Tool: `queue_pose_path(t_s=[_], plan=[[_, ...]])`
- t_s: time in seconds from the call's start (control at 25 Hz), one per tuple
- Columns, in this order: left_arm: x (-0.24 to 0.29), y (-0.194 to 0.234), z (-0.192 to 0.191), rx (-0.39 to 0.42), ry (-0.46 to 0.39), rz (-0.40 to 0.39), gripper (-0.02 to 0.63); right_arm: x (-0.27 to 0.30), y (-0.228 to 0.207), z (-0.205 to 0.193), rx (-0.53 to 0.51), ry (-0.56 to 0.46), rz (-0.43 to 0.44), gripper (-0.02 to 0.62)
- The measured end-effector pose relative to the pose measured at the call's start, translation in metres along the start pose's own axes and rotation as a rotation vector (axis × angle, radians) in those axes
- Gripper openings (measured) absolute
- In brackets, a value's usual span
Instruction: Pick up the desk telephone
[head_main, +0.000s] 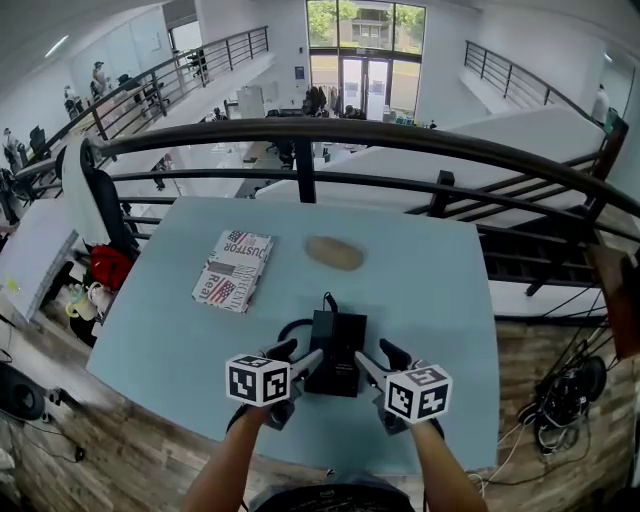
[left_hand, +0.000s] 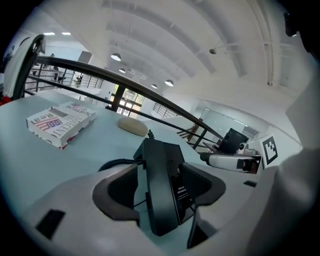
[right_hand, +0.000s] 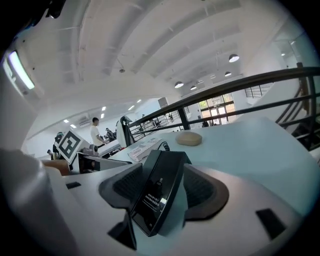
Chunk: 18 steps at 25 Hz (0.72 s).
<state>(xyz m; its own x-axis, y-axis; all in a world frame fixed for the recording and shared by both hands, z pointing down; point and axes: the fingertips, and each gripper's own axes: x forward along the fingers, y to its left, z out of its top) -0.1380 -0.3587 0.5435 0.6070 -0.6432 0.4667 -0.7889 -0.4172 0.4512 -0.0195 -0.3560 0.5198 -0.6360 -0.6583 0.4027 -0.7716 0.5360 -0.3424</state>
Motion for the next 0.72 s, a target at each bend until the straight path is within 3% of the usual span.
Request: queue_pose_path(t_s=[0.4, 0.72], plan=[[0.031, 0.023, -0.011, -0.108, 0.102, -0.104, 0.293, 0.032, -0.014, -0.038, 0.157, 0.127, 0.08, 0.235], [0.044, 0.013, -0.02, -0.159, 0.2, -0.274, 0.295, 0.048, -0.021, -0.051, 0.263, 0.17, 0.118, 0.244]])
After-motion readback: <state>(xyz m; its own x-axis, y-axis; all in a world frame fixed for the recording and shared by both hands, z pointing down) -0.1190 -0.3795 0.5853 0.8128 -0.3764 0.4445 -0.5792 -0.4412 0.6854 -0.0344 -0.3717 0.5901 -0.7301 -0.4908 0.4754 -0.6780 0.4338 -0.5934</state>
